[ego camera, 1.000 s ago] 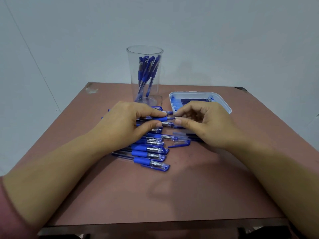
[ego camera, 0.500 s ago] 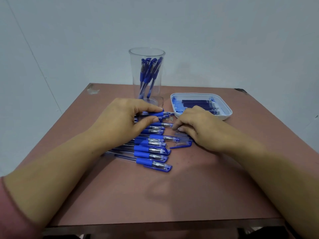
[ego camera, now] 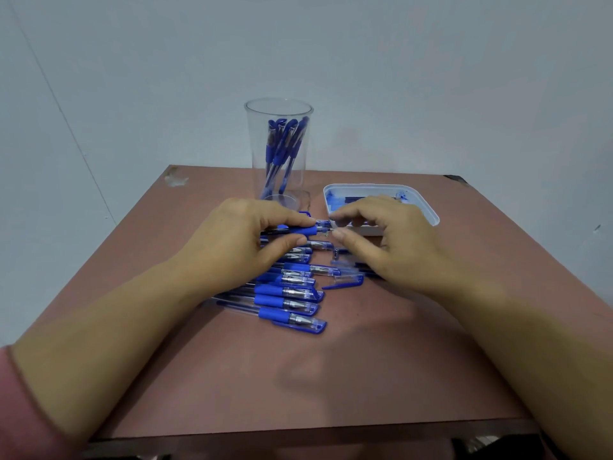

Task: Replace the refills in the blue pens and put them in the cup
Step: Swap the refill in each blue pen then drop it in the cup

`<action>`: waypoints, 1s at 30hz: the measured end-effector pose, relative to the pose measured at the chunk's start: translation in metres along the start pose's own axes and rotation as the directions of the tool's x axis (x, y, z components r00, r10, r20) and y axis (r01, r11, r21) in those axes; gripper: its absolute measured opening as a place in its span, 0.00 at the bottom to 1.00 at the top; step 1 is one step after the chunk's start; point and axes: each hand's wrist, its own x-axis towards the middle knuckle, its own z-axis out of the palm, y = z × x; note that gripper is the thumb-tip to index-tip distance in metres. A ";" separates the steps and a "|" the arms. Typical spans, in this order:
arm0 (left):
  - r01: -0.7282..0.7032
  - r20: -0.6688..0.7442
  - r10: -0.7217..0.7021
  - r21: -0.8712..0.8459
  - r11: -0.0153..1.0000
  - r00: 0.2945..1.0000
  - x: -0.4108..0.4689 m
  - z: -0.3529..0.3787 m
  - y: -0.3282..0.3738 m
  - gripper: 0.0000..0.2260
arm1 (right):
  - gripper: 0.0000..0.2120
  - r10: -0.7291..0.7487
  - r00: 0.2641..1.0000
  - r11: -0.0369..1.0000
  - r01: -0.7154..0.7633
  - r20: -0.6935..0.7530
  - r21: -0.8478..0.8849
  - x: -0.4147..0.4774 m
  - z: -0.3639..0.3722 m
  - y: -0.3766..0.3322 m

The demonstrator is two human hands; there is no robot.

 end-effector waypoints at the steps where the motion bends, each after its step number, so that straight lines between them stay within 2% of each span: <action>1: -0.006 -0.001 0.006 -0.006 1.000 1.000 0.000 0.000 0.000 0.12 | 0.08 -0.010 1.000 1.000 0.010 -0.003 0.007 0.001 0.001 -0.001; 6: -0.002 -0.001 0.002 0.009 1.000 1.000 0.001 -0.003 0.000 0.12 | 0.02 0.022 0.999 1.000 -0.022 0.036 -0.002 0.001 -0.006 0.006; 12: -0.015 0.009 0.015 0.012 1.000 1.000 0.000 -0.002 -0.001 0.12 | 0.05 0.099 0.993 0.994 -0.101 0.066 0.032 -0.008 -0.030 0.017; 15: -0.025 0.022 0.025 -0.003 1.000 0.999 0.000 -0.001 0.002 0.12 | 0.09 0.055 0.996 0.995 -0.061 0.073 0.082 -0.006 -0.023 0.009; 18: -0.031 0.032 0.032 -0.014 0.999 0.999 0.000 -0.001 0.003 0.12 | 0.11 0.005 0.995 0.999 -0.010 0.100 0.050 -0.003 -0.012 0.007; 21: -0.023 0.038 0.023 -0.007 1.000 0.999 0.000 -0.001 0.001 0.12 | 0.08 0.033 0.996 0.998 -0.037 0.083 0.049 -0.004 -0.016 0.013; 24: -0.026 0.036 0.026 0.000 1.000 0.999 0.000 -0.002 0.000 0.12 | 0.11 0.040 0.998 0.998 -0.042 0.050 0.039 -0.008 -0.027 0.019; 27: -0.017 0.038 0.017 -0.007 1.000 0.999 0.000 0.000 0.000 0.12 | 0.09 -0.014 1.000 1.000 0.014 0.023 -0.016 -0.007 -0.025 0.017; 30: -0.023 0.047 0.023 -0.008 1.000 0.999 0.000 0.002 0.000 0.12 | 0.14 -0.121 0.992 0.988 0.124 0.039 -0.093 -0.001 -0.015 0.012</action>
